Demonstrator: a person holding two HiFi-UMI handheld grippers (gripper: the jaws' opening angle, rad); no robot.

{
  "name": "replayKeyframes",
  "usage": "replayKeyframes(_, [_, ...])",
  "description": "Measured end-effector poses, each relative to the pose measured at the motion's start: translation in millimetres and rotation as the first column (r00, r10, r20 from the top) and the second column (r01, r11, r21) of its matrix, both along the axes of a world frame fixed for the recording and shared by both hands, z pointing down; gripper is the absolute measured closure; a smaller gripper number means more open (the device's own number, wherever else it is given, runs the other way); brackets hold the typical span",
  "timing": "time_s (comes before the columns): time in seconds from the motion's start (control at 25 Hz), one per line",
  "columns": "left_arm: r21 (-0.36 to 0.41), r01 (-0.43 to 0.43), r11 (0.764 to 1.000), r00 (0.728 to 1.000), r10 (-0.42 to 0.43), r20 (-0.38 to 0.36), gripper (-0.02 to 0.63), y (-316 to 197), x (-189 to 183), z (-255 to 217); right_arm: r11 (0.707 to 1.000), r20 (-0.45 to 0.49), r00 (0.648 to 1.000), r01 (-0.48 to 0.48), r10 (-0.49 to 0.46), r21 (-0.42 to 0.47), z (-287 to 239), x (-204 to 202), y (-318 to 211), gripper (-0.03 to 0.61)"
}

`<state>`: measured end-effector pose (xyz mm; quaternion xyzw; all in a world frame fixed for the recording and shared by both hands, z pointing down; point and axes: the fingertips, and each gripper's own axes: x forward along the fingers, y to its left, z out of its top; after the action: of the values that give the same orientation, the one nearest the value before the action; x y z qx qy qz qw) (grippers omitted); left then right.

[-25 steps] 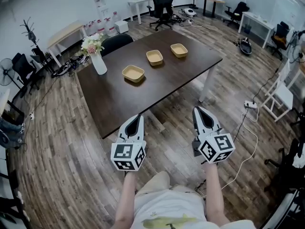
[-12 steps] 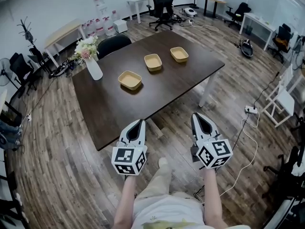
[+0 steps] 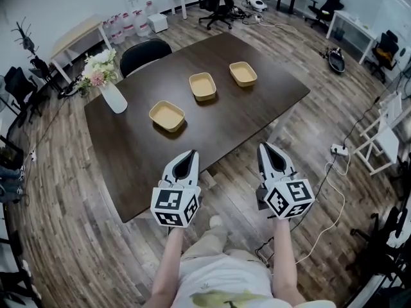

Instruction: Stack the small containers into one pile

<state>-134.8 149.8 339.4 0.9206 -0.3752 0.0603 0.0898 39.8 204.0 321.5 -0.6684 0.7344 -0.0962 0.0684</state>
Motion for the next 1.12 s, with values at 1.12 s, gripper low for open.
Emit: replayKeyframes(1.12, [-0.100, 0.142, 0.985, 0.990, -0.142, 0.010, 0.589, -137, 25, 40, 0.990, 0.098, 0.989, 0.119, -0.112, -0.074, 37, 28, -172, 0.557])
